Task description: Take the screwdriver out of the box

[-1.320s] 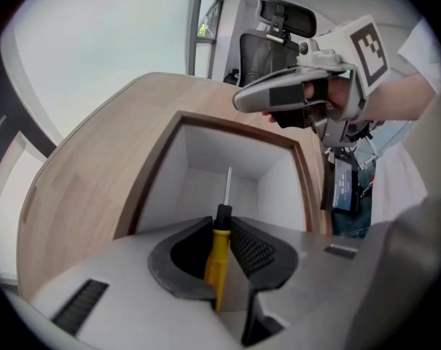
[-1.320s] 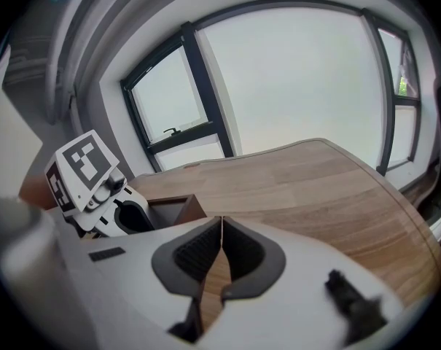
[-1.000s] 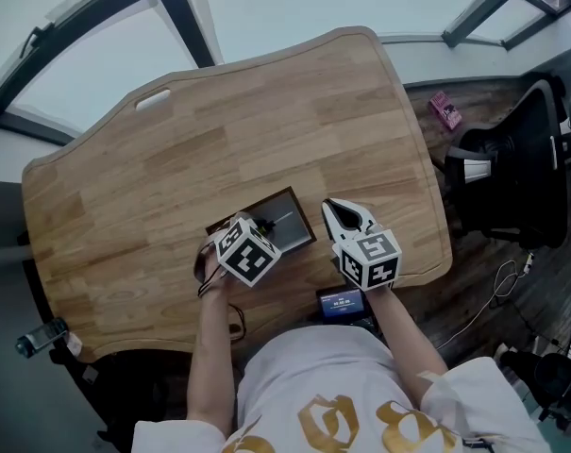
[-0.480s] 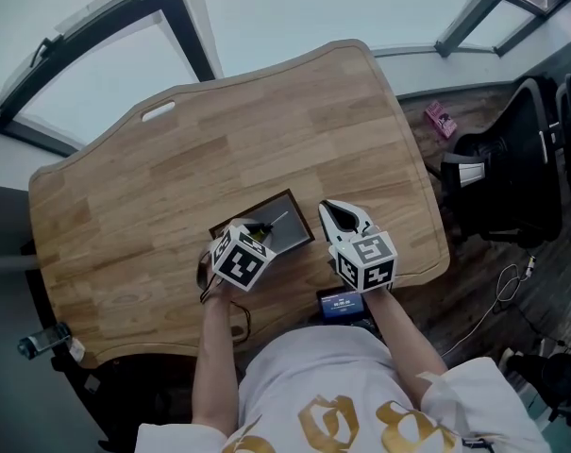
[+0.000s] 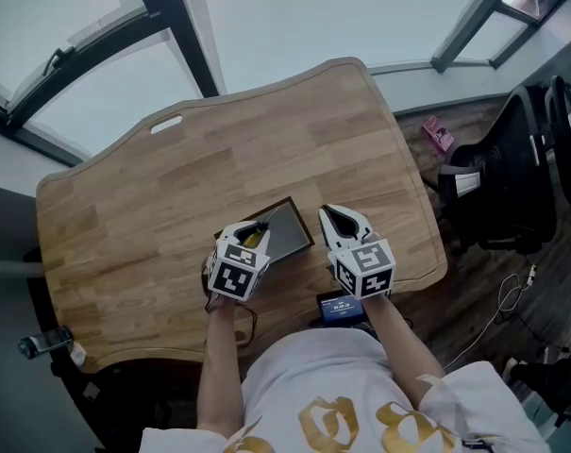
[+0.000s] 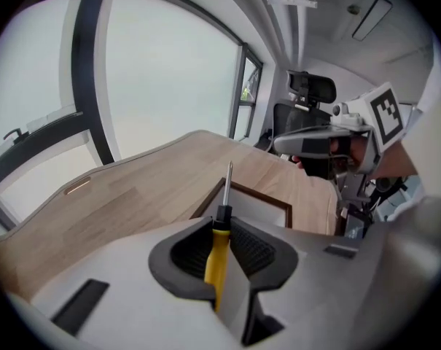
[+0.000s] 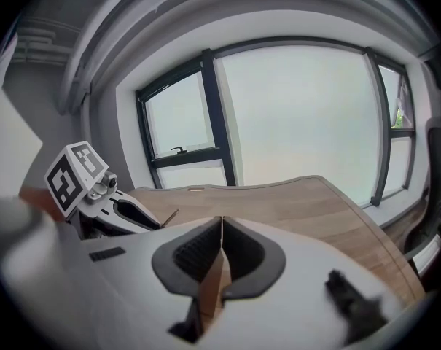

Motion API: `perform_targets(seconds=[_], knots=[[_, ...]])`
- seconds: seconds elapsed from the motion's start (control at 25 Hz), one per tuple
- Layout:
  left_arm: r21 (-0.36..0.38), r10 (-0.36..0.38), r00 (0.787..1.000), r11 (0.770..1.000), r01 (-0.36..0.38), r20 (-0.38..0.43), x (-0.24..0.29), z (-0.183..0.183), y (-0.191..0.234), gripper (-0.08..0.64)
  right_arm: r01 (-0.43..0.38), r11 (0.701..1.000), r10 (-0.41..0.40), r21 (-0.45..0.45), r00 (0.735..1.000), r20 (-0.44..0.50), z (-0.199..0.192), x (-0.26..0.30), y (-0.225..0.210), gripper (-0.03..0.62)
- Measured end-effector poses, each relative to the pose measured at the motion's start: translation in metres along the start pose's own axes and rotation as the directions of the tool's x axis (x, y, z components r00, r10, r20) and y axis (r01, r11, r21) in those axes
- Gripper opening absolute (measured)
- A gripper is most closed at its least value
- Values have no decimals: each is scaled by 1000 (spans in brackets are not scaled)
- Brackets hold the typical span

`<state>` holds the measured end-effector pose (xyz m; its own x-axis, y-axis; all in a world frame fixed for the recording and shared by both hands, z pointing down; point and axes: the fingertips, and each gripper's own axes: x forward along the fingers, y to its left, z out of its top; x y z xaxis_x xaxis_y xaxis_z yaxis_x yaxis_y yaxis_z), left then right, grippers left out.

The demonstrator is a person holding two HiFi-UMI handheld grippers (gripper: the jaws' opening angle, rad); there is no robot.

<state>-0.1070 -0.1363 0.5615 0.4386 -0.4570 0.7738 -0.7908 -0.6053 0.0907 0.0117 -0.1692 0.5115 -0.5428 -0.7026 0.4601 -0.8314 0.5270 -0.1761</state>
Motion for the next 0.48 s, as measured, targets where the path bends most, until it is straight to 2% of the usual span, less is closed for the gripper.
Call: perform_targets(seconds=[0.12,0.32,0.48], knots=[[-74,15,998,997,-9,68,-10,9,2,80,-1,1000,2,-9,1000,7,4,-2,3,32],[-105,96,982,991,-80,164,-30,20,9,80,-11,1000,11,-29,1000,23,10,-6,10,32],[-163,129,962,982,-91,240,-49,27,13,80,-11,999,13,-38,999,40,15,-14,15,32]])
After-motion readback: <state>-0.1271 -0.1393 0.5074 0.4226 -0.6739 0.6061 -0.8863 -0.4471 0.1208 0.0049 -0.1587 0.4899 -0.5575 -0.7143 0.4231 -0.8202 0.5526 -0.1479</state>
